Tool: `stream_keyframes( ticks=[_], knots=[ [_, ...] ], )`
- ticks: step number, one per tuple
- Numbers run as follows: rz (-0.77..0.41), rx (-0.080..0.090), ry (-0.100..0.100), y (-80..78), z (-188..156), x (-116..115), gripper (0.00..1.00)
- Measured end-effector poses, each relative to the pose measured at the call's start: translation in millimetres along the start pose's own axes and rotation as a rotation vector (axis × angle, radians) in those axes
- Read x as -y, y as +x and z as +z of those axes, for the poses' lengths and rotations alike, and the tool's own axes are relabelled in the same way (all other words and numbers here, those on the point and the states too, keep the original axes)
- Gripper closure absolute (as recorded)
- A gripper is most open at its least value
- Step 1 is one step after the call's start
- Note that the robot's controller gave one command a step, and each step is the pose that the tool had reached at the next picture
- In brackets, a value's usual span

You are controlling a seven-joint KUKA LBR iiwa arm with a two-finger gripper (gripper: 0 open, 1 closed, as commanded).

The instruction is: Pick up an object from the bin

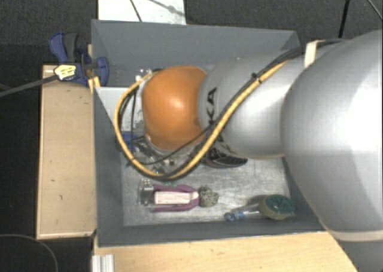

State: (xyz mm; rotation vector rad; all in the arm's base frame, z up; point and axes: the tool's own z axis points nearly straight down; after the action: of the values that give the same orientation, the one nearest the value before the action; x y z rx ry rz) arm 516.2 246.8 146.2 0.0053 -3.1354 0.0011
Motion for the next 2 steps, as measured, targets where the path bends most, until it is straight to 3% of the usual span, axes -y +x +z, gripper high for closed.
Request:
stream_keyframes(
  ticks=[1,2],
  knots=[
    [0.048,0.006,0.000,-18.7,49.0,86.7,0.00],
    [-0.256,0.020,-0.006,22.3,70.7,78.6,0.00]
  ],
)
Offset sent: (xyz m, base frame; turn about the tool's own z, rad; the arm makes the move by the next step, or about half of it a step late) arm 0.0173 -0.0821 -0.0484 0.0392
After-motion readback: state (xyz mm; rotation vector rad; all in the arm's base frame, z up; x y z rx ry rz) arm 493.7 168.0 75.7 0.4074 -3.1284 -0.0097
